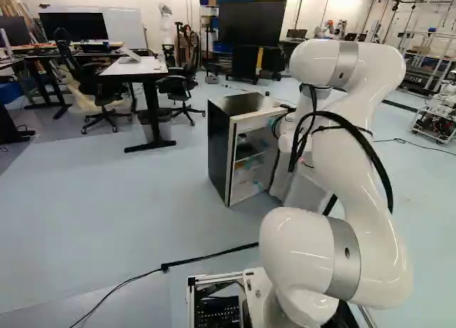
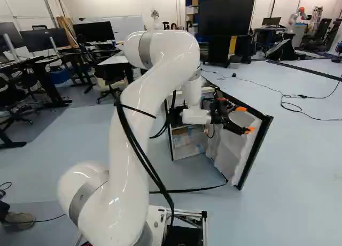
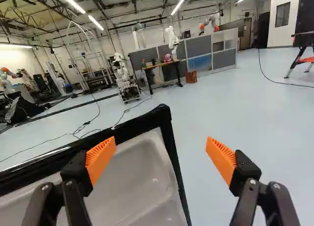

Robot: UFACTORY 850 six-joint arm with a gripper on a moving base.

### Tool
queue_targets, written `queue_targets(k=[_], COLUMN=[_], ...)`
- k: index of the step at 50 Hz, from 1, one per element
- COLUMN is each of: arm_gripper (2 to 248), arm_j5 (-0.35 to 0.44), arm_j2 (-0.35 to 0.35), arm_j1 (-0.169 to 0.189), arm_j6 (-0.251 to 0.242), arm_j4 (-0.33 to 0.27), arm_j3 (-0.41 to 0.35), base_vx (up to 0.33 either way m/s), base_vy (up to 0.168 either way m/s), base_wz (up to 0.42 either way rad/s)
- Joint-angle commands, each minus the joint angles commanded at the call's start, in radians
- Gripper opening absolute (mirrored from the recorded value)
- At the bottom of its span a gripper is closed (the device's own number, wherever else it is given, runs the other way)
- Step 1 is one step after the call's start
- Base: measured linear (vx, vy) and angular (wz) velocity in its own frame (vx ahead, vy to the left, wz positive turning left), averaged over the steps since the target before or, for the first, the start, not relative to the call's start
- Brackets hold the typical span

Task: Open the fridge door

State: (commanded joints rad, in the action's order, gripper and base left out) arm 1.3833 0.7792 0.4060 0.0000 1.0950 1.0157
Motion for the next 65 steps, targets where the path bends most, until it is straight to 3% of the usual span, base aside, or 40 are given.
queue_targets(k=[19, 65], arm_gripper=[247, 247], arm_j5=[0.0, 0.0], arm_j2=[-0.084, -0.267], arm_j1=[-0.041, -0.143], arm_j6=[0.0, 0.0], arm_j4=[-0.1, -0.447], arm_j3=[-0.14, -0.424], base_vx=[0.0, 0.0], base_vy=[0.0, 0.0], base_wz=[0.0, 0.0])
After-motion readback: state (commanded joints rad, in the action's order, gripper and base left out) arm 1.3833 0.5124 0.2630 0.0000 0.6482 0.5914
